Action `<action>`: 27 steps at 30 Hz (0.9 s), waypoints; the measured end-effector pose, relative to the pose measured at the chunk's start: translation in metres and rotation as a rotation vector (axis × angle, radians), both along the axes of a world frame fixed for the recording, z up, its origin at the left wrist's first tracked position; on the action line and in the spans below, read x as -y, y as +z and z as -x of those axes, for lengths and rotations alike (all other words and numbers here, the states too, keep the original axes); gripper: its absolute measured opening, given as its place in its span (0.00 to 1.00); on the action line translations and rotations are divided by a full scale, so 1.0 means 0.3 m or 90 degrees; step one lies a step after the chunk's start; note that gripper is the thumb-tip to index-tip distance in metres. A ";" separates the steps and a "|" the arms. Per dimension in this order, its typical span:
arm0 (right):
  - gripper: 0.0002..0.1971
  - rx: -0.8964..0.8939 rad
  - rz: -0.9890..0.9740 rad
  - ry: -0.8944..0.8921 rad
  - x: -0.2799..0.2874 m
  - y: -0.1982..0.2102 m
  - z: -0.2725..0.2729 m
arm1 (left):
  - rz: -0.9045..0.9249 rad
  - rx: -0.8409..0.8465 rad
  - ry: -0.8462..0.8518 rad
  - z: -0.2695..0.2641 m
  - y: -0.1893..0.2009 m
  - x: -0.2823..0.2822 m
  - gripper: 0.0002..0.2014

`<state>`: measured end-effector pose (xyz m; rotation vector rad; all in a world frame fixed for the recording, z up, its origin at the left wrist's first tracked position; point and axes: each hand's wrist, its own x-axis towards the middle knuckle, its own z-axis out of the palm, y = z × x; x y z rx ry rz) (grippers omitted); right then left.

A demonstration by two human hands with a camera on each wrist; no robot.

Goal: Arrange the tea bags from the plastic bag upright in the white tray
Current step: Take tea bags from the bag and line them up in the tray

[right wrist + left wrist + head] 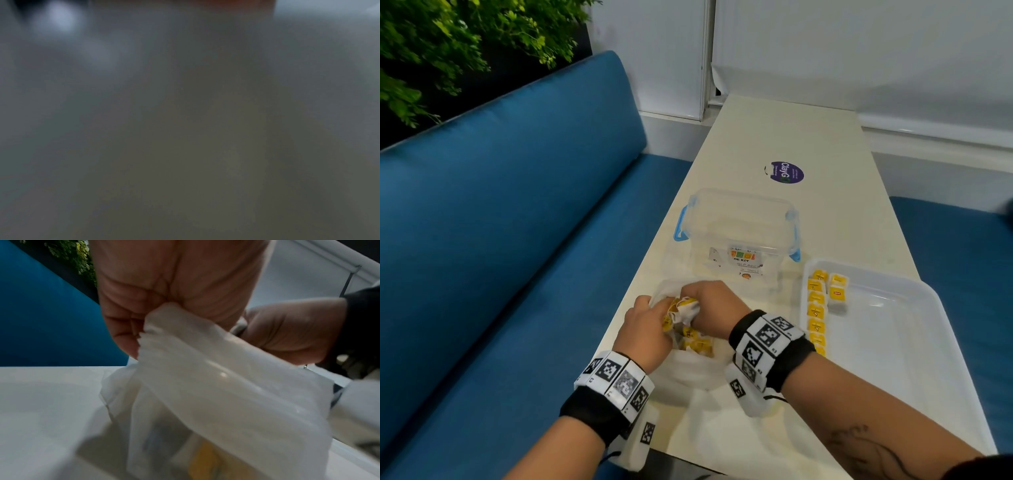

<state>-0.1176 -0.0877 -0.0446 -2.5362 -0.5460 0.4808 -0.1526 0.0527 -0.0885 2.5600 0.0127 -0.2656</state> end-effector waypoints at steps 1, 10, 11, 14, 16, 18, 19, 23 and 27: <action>0.08 -0.007 -0.027 -0.021 0.007 0.026 0.002 | 0.001 0.009 0.009 0.001 -0.001 -0.002 0.22; 0.18 -0.078 -0.371 -0.163 0.104 0.297 -0.017 | 0.346 0.291 0.158 0.025 0.150 0.059 0.19; 0.18 -0.065 -0.402 -0.165 0.117 0.341 -0.015 | 0.444 0.270 0.187 0.016 0.181 0.078 0.19; 0.18 -0.028 -0.489 -0.153 0.158 0.458 -0.006 | 0.768 0.050 0.241 -0.015 0.268 0.150 0.10; 0.19 0.016 -0.528 -0.149 0.183 0.504 0.002 | 0.934 -0.143 0.217 -0.026 0.302 0.213 0.20; 0.18 0.068 -0.532 -0.157 0.212 0.508 0.013 | 1.066 -0.292 0.172 -0.024 0.311 0.286 0.32; 0.18 0.086 -0.527 -0.164 0.229 0.494 0.021 | 1.124 -0.347 0.149 -0.018 0.310 0.323 0.37; 0.16 0.111 -0.448 -0.224 0.319 0.392 0.066 | 1.272 -0.395 0.124 0.002 0.312 0.452 0.41; 0.13 0.206 -0.220 -0.237 0.405 0.288 0.134 | 1.235 -0.356 0.136 -0.005 0.301 0.540 0.35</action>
